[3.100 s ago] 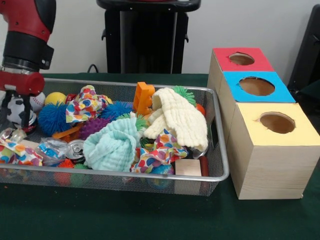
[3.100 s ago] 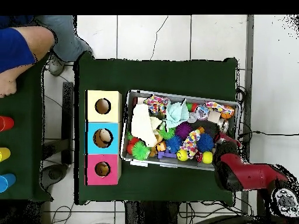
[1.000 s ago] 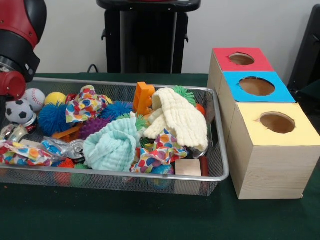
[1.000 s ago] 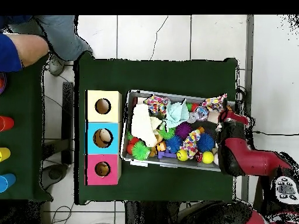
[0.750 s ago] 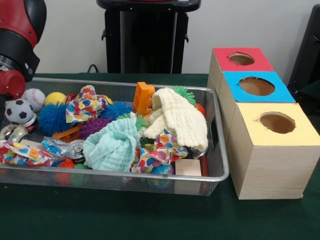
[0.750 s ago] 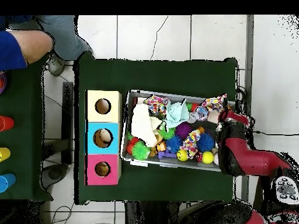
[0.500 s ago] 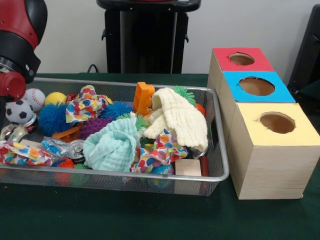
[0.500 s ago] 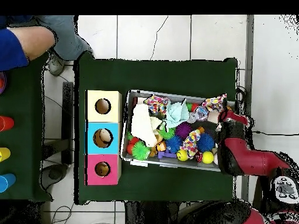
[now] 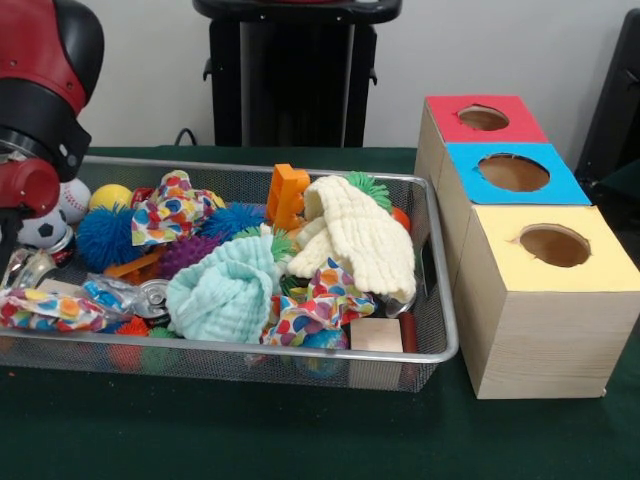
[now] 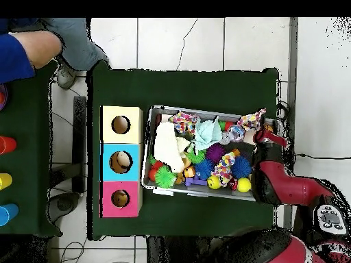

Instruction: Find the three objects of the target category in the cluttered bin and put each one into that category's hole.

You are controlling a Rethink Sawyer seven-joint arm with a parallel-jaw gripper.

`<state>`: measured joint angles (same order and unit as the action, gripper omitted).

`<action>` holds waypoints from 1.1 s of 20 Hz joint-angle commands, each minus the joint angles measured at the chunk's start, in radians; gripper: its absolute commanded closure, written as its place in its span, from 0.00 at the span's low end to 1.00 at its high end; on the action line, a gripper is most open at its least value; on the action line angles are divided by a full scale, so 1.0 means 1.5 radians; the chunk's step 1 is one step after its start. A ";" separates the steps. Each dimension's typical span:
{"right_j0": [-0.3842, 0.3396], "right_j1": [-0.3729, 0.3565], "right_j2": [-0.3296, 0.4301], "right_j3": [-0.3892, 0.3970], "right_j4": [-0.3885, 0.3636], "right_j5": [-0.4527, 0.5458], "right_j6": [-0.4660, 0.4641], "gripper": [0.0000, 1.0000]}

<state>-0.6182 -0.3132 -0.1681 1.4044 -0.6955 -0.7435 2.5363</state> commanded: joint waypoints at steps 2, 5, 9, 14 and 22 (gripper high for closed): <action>0.007 0.087 0.028 -0.004 0.053 -0.080 -0.027 0.00; 0.008 0.105 0.028 -0.010 0.062 -0.092 -0.026 0.00; 0.006 0.125 0.037 -0.016 0.055 -0.087 -0.001 0.00; -0.002 0.137 0.067 -0.033 -0.020 -0.022 0.076 0.00; -0.007 0.125 0.104 -0.030 -0.113 0.062 0.152 0.00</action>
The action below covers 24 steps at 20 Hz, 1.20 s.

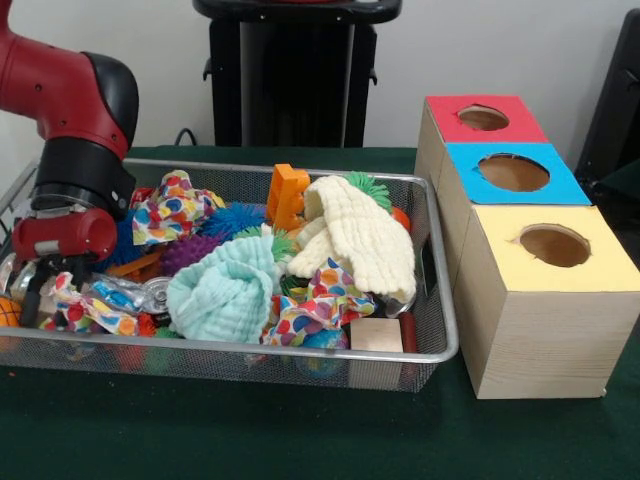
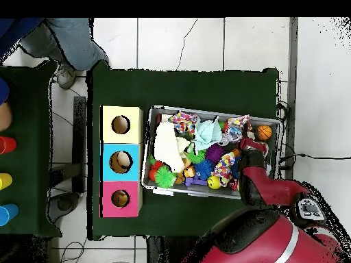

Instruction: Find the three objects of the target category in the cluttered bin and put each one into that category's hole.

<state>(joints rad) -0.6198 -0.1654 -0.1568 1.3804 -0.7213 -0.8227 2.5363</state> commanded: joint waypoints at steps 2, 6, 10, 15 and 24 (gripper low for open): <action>-0.013 0.011 0.123 0.002 -0.144 0.152 0.198 0.00; -0.043 -0.045 0.208 0.059 -0.271 0.246 0.296 0.00; -0.102 -0.096 0.305 0.144 -0.297 0.348 0.294 0.00; -0.186 -0.143 0.408 0.249 -0.183 0.508 0.157 0.00; 0.208 -0.175 -0.122 0.093 -0.086 0.586 0.153 0.00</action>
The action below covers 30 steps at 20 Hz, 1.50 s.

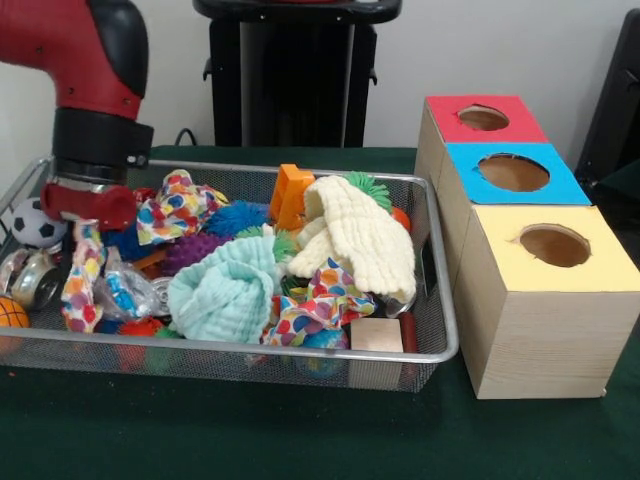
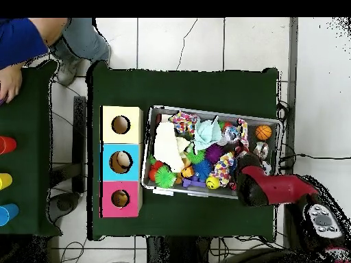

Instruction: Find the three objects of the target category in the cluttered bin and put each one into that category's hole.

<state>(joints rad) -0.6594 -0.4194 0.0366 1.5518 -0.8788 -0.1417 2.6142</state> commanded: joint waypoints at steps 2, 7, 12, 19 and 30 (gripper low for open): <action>0.217 -0.042 -0.246 -0.011 0.013 0.132 0.043 0.00; 0.134 -0.144 -0.154 0.046 -0.002 0.168 -0.067 0.00; 0.035 -0.209 -0.027 0.097 -0.015 0.144 -0.076 0.00; -0.083 -0.266 0.147 0.161 0.000 0.167 -0.112 0.00; -0.242 -0.270 0.380 0.278 0.141 0.353 -0.185 0.00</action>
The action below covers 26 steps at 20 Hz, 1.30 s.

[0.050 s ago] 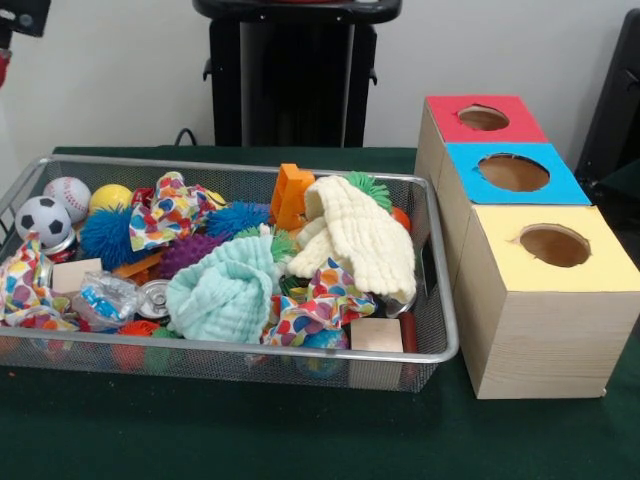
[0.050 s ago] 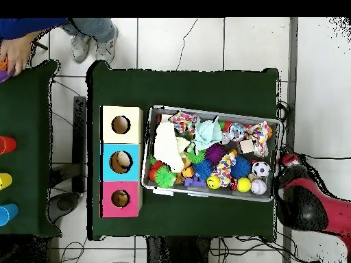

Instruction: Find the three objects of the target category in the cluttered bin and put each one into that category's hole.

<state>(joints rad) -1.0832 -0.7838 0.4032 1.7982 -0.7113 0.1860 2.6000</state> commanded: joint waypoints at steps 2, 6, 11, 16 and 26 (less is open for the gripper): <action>0.069 -0.044 0.106 0.108 0.005 0.139 -0.164 0.00; 0.099 -0.055 0.075 0.104 -0.031 0.115 -0.124 0.00; 0.151 -0.067 0.033 0.111 -0.036 0.088 -0.065 0.00; 0.203 -0.045 -0.007 0.111 -0.040 0.031 -0.002 0.00; 0.273 -0.017 -0.040 0.100 0.018 -0.004 0.043 0.00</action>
<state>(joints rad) -0.6999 -0.8610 0.3900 1.9042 -0.7090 0.1873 2.5983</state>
